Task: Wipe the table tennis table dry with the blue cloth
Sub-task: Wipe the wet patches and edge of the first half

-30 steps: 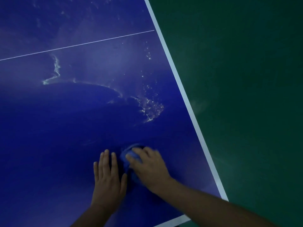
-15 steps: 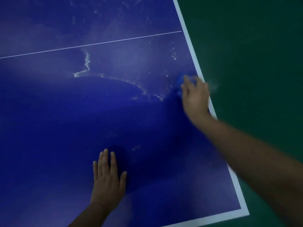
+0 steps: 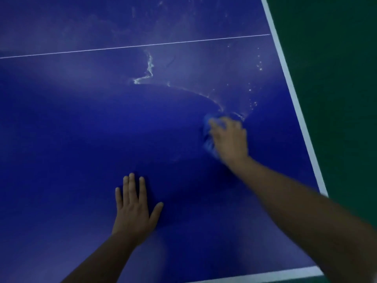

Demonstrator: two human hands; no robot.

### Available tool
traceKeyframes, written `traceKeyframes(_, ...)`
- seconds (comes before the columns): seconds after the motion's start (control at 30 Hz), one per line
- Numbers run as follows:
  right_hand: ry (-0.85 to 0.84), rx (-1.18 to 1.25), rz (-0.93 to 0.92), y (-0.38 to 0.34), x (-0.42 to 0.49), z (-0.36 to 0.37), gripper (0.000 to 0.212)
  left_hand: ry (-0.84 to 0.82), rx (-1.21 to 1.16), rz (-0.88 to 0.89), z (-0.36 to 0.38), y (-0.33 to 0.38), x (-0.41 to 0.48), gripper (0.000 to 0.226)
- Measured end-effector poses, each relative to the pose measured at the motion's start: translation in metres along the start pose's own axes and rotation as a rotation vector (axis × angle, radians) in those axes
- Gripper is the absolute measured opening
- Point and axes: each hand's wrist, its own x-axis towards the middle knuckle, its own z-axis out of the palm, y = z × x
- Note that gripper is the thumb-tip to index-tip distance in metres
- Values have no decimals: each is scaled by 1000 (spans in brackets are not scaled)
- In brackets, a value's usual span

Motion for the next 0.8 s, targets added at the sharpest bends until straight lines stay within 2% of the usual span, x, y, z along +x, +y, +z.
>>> traceKeyframes(0.07, 72, 115, 263, 13, 31, -11, 39, -70, -25, -8, -9, 4, 5, 101)
traceKeyframes(0.1, 162, 134, 265, 2, 32, -14, 38, -111, -60, -8, -13, 4, 7, 105)
traceKeyframes(0.17, 228, 157, 64, -41, 5, -12, 37, -245, -88, -2, -22, 7, 10, 118)
traceKeyframes(0.2, 185, 192, -57, -74, -22, -6, 36, -299, -96, -2, -25, 5, 10, 125)
traceKeyframes(0.3, -92, 189, -381, -160, -112, 14, 45, -371, -126, 24, -30, 2, 12, 142)
traceKeyframes(0.37, -97, 149, -478, -156, -115, 24, 52, -377, -119, 28, -31, 1, 14, 143)
traceKeyframes(0.43, -39, 31, -384, -123, -72, 32, 57, -385, -97, 35, -34, 1, 14, 143)
traceKeyframes(0.53, 15, -112, 151, -58, 1, 15, 43, -411, -96, 49, -37, -1, 11, 142)
traceKeyframes(0.6, 6, -25, 404, -32, 23, 1, 42, -412, -93, 48, -36, -1, 12, 142)
traceKeyframes(0.67, 81, -11, 388, -40, 21, -8, 42, -406, -98, 53, -36, -2, 12, 142)
traceKeyframes(0.73, 115, 24, 215, -78, -7, -6, 42, -396, -107, 58, -35, -2, 12, 142)
traceKeyframes(0.8, 26, 51, 3, -133, -55, 6, 43, -380, -117, 57, -32, -3, 12, 142)
